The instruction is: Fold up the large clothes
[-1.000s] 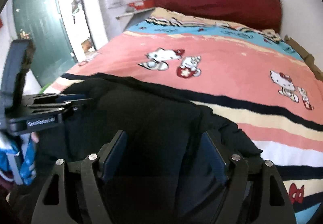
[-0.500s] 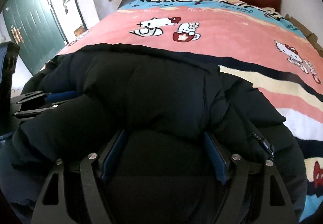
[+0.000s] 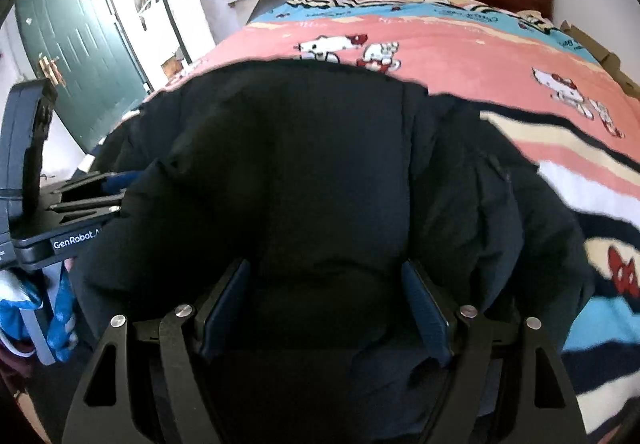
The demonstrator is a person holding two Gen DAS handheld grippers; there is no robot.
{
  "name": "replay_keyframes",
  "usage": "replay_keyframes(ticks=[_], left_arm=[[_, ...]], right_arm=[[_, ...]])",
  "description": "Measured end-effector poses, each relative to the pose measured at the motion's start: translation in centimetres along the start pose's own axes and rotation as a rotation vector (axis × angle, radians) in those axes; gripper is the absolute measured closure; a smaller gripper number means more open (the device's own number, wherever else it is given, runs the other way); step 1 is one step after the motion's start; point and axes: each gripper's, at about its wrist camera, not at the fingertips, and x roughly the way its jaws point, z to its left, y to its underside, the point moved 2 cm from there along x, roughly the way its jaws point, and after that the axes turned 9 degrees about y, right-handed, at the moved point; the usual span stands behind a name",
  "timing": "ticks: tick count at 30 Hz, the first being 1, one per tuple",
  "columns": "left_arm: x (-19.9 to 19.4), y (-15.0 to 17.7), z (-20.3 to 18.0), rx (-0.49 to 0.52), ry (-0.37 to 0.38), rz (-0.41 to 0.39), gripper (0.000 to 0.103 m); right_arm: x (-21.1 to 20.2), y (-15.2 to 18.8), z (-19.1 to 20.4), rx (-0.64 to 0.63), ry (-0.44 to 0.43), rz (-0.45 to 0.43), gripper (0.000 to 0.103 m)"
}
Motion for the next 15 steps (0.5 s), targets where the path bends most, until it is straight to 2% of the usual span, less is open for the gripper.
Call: replay_keyframes(ticks=[6, 9, 15], left_arm=[[-1.3, 0.3, -0.7, 0.008, -0.052, 0.022, 0.056], [-2.8, 1.1, -1.2, 0.008, -0.068, 0.023, 0.056], [-7.2, 2.6, -2.3, 0.003, -0.049, 0.002, 0.055]], right_arm=[[-0.2, 0.3, 0.5, -0.005, 0.056, 0.025, 0.027], [-1.6, 0.9, 0.9, -0.001, 0.071, 0.023, 0.027], [-6.2, 2.4, 1.7, 0.0, 0.082, 0.002, 0.025]])
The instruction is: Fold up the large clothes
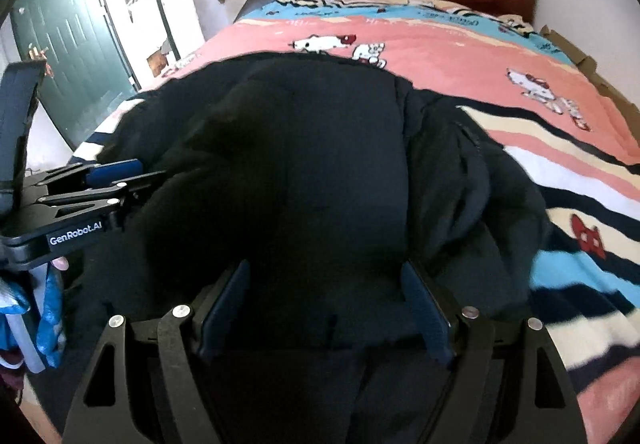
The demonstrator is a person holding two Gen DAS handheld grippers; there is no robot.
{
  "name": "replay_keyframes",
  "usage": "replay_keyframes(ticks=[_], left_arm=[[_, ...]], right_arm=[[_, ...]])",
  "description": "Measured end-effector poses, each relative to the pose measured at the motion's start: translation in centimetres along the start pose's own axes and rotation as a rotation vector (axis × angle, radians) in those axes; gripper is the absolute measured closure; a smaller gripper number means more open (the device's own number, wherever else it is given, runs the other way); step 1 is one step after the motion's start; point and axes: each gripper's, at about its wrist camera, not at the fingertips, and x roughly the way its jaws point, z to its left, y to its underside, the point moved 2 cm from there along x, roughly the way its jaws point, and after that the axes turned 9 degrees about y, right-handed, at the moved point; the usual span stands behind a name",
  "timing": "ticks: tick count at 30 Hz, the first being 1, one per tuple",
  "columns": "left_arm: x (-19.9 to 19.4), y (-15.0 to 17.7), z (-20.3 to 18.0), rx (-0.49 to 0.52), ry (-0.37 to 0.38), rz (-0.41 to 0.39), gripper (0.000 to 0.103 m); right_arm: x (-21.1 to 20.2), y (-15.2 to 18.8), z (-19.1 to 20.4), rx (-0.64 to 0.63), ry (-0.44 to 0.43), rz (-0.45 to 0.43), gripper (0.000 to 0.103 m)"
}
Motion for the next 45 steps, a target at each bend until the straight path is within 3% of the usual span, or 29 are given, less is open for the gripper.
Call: replay_keyframes(ticks=[7, 9, 13, 17, 21, 28, 33, 38, 45], left_arm=[[-7.9, 3.8, 1.0, -0.028, 0.063, -0.033, 0.055], [-10.6, 5.3, 2.5, -0.026, 0.036, -0.045, 0.055], [-15.2, 8.4, 7.2, -0.095, -0.022, -0.071, 0.043], [-18.2, 11.1, 12.4, -0.195, -0.085, -0.087, 0.041], [-20.0, 14.0, 15.8, -0.274, -0.073, -0.091, 0.04], [-19.2, 18.7, 17.2, -0.373, 0.083, -0.058, 0.039], [-16.2, 21.3, 17.7, -0.473, 0.205, -0.014, 0.039], [-13.6, 23.8, 17.7, -0.538, 0.262, 0.019, 0.039], [-12.1, 26.1, 16.4, -0.617, 0.516, 0.031, 0.039]], right_arm=[[-8.8, 2.7, -1.2, 0.005, 0.001, -0.092, 0.021], [-11.6, 3.9, -2.3, 0.017, -0.005, -0.125, 0.019], [-15.4, 6.8, -5.6, 0.064, 0.027, -0.151, 0.016], [-16.8, 9.5, -9.0, 0.131, 0.066, -0.133, 0.015], [-16.4, 12.9, -11.8, 0.196, 0.066, -0.07, 0.015], [-13.9, 18.1, -13.4, 0.298, -0.001, 0.044, 0.015], [-11.9, 19.2, -11.5, 0.246, -0.058, 0.126, 0.015], [-10.0, 19.9, -10.1, 0.222, -0.094, 0.192, 0.014], [-8.8, 20.7, -9.7, 0.252, -0.172, 0.255, 0.013]])
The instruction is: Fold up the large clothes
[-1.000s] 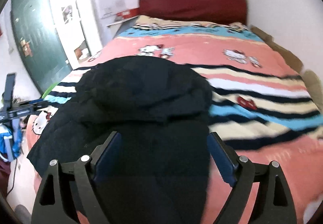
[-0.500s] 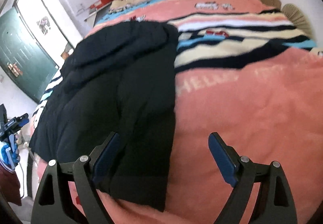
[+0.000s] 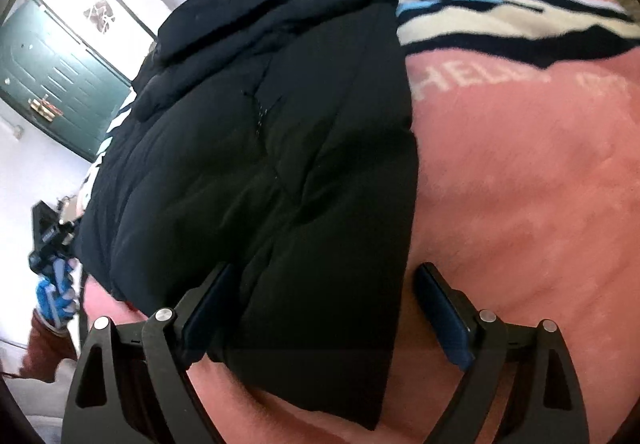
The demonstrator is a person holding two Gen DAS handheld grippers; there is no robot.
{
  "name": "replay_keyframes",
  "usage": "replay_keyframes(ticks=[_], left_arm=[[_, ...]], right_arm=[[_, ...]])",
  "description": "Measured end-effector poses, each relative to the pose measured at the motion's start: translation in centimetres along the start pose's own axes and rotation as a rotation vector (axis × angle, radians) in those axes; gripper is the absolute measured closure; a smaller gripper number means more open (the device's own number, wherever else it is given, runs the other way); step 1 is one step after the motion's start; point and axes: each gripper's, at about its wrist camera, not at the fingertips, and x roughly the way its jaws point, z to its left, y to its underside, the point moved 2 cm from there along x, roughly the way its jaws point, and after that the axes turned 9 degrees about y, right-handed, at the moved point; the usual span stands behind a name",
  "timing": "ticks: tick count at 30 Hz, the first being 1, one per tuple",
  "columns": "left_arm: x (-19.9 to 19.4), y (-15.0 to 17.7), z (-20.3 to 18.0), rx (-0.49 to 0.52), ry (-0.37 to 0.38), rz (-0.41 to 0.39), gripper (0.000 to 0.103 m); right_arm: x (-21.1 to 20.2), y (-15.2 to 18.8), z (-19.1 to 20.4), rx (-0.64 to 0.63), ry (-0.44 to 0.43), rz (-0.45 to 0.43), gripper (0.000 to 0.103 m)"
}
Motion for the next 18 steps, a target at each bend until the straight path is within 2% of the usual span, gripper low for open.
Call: replay_keyframes(ticks=[7, 11, 15, 18], left_arm=[[0.6, 0.5, -0.8, 0.0, 0.061, -0.015, 0.039], [0.7, 0.8, -1.5, 0.004, 0.082, -0.021, 0.041], [0.6, 1.0, -1.7, 0.012, 0.094, -0.016, 0.042], [0.3, 1.3, -2.3, 0.034, 0.119, -0.025, 0.062]], right_arm=[[0.5, 0.0, 0.1, 0.037, -0.048, 0.025, 0.014], [0.6, 0.2, 0.5, 0.044, -0.08, 0.03, 0.038], [1.0, 0.3, 0.8, 0.045, -0.104, 0.053, 0.044], [0.9, 0.3, 1.0, 0.039, -0.115, 0.05, 0.061]])
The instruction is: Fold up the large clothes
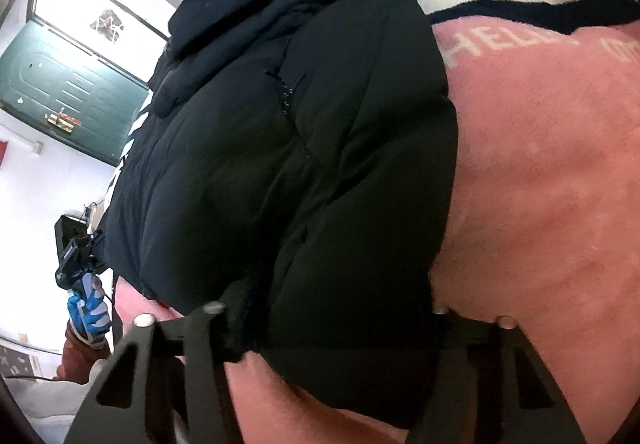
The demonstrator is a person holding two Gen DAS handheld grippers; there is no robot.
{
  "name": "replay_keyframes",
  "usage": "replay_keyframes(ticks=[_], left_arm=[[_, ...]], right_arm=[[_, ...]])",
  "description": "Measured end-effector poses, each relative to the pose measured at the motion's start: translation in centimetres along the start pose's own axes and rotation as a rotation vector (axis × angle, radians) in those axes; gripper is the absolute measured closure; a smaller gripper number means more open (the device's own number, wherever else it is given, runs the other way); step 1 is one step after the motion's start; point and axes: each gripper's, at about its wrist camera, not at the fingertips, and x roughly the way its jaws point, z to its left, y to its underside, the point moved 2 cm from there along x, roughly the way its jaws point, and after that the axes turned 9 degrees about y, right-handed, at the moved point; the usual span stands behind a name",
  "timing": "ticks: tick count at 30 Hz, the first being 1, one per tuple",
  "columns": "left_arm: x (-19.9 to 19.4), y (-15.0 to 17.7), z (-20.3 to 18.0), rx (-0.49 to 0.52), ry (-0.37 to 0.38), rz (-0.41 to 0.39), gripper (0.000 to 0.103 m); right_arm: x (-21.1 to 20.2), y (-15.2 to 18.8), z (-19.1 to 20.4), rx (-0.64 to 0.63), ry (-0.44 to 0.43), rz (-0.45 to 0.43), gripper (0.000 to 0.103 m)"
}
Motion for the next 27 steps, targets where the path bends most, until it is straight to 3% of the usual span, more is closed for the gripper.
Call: replay_keyframes(ticks=[2, 5, 11, 15, 22, 27], left_arm=[[-0.2, -0.1, -0.7, -0.002, 0.05, -0.019, 0.076], [-0.5, -0.7, -2.3, 0.028, 0.071, -0.036, 0.083], [-1.3, -3.2, -5.9, 0.061, 0.122, -0.068, 0.085], [-2.1, -6.1, -7.9, 0.054, 0.198, -0.119, 0.085], [-2.1, -13.9, -9.8, -0.047, 0.364, -0.221, 0.085], [-0.1, -19.2, -10.6, -0.109, 0.419, -0.261, 0.085]], right_arm=[[-0.4, -0.1, 0.5, -0.016, -0.025, -0.018, 0.077], [-0.9, -0.5, 1.4, -0.042, -0.059, -0.054, 0.083], [-3.0, -1.9, 1.7, 0.005, -0.205, -0.165, 0.085], [-4.7, -3.8, 1.7, 0.042, -0.29, -0.235, 0.085], [-8.4, -10.4, -0.4, 0.192, -0.494, -0.386, 0.085], [-8.2, -16.3, -1.8, 0.334, -0.646, -0.436, 0.086]])
